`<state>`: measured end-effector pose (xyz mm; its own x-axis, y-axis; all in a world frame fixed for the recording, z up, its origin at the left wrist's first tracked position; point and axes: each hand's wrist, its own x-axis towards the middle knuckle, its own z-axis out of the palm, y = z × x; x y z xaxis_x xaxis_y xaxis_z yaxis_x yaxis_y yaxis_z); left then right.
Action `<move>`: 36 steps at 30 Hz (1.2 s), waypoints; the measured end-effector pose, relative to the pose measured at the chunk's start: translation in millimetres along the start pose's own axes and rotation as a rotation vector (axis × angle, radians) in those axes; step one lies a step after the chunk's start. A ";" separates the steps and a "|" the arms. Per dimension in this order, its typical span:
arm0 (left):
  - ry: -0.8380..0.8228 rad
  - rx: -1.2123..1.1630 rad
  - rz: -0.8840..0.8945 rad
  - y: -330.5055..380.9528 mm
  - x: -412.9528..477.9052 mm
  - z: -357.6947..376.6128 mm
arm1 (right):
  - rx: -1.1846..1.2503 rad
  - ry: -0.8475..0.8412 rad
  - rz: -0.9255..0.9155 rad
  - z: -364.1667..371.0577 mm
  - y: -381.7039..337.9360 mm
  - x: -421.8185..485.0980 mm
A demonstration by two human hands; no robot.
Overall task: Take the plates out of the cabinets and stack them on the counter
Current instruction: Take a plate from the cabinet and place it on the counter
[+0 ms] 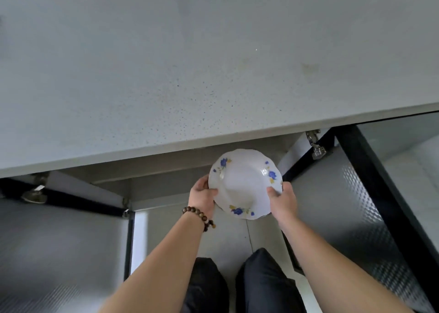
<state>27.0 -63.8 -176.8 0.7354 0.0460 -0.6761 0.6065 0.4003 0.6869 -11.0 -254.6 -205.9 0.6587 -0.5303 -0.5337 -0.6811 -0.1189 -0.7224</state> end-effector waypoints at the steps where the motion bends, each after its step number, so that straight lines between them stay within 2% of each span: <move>1: 0.009 -0.009 -0.025 4.3 -14.1 -4.1 | -0.015 -0.022 0.015 -5.2 -3.0 -12.1; 8: 0.119 -0.055 -0.157 33.8 -114.5 -35.9 | -0.119 -0.235 0.102 -42.4 -41.5 -89.8; 14: 0.181 -0.112 -0.132 50.7 -187.9 -62.4 | -0.142 -0.399 0.025 -56.5 -76.9 -141.5; 19: 0.265 -0.202 -0.011 63.8 -225.7 -75.3 | -0.049 -0.541 -0.066 -54.1 -111.9 -171.7; 27: 0.374 -0.358 0.221 92.5 -283.9 -100.4 | -0.082 -0.800 -0.285 -25.6 -180.4 -213.9; 36: 0.642 -0.448 0.423 102.1 -378.8 -158.6 | -0.185 -1.139 -0.422 39.5 -224.2 -309.0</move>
<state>-237.6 104.8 107.1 0.4782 0.7217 -0.5004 0.0484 0.5472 0.8356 -49.2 -30.9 103.7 0.6780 0.6038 -0.4192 -0.3209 -0.2699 -0.9078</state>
